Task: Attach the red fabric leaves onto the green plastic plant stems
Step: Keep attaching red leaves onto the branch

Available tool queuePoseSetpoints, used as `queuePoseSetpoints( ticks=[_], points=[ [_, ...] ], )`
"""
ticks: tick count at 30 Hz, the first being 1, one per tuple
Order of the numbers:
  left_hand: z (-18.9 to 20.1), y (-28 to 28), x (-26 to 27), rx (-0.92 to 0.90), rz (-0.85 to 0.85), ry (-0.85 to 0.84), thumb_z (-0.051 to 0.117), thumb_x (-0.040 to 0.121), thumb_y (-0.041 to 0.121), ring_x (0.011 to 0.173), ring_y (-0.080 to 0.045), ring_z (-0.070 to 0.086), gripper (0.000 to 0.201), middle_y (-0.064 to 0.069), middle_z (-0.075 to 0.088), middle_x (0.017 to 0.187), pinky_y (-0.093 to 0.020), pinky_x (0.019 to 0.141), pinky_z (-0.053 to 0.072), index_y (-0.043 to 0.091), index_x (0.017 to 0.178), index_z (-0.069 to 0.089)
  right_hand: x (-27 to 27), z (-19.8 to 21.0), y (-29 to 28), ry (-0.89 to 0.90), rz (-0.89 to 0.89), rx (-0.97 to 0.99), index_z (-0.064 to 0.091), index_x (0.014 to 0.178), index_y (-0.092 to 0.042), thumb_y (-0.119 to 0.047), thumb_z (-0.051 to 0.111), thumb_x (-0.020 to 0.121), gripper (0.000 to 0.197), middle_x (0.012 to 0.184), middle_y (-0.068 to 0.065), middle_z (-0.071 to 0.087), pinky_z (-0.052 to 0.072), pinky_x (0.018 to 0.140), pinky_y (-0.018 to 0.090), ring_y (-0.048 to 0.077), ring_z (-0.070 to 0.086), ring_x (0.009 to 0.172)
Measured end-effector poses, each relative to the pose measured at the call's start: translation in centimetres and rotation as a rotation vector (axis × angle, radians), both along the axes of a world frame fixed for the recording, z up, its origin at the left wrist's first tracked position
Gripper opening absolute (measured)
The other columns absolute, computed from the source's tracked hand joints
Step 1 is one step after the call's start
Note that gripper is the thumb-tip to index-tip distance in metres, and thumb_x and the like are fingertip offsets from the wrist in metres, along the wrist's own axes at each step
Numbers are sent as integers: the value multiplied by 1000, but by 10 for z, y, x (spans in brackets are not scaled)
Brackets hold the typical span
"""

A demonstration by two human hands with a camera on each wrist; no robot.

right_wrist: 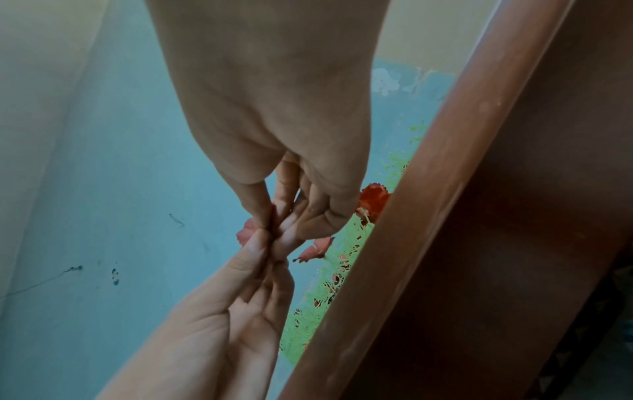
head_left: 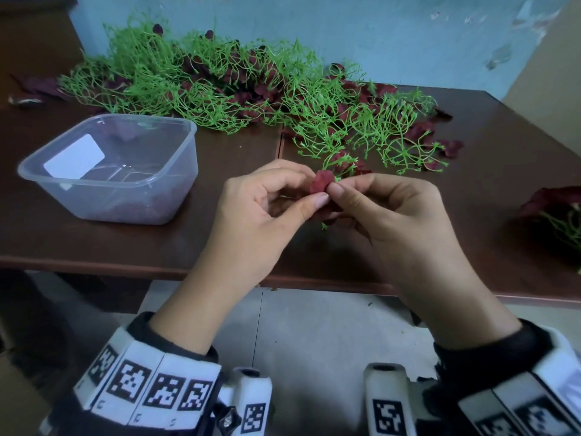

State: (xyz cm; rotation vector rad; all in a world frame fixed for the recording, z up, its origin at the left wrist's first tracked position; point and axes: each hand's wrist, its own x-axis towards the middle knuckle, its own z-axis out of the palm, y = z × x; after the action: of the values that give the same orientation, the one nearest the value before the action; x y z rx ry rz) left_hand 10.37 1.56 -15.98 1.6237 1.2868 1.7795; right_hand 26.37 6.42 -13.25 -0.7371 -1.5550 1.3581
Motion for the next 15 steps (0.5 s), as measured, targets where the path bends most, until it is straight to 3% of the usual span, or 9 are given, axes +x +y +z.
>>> queuePoseSetpoints(
  ticks=[4,6,8,12,15],
  points=[
    [2,2,5,-26,-44,-173,71,89,-3,97,-28,72,10,-14,72,101,-44,90,60,-3,99,74,1,0,1,23,-10,28,74,90,-1,-5,70,88,6,78,14,76,59,76,33,23,73,75],
    [5,3,9,-51,-56,-301,71,87,-5,87,-23,74,11,-9,74,94,-34,83,61,-2,97,74,1,2,0,40,3,33,74,92,-3,-1,70,87,6,79,13,77,60,75,31,22,74,75],
    [6,4,11,-72,-76,-380,74,85,-3,88,-18,73,13,-6,76,93,-28,84,58,3,96,76,1,3,-2,56,-1,42,73,90,-4,1,70,86,7,79,11,77,60,73,28,20,74,73],
    [4,6,14,-81,-48,-322,72,87,8,100,-20,71,16,-6,77,100,-38,96,56,7,102,77,2,4,-5,42,-74,124,73,86,-2,-3,74,85,1,74,13,75,57,66,26,16,71,66],
    [3,3,20,-71,-25,-226,67,94,6,92,-11,72,14,3,77,94,-28,87,56,14,102,76,4,5,-8,-25,-144,193,73,81,-4,-6,74,87,6,70,8,74,55,58,24,12,69,60]
  ],
)
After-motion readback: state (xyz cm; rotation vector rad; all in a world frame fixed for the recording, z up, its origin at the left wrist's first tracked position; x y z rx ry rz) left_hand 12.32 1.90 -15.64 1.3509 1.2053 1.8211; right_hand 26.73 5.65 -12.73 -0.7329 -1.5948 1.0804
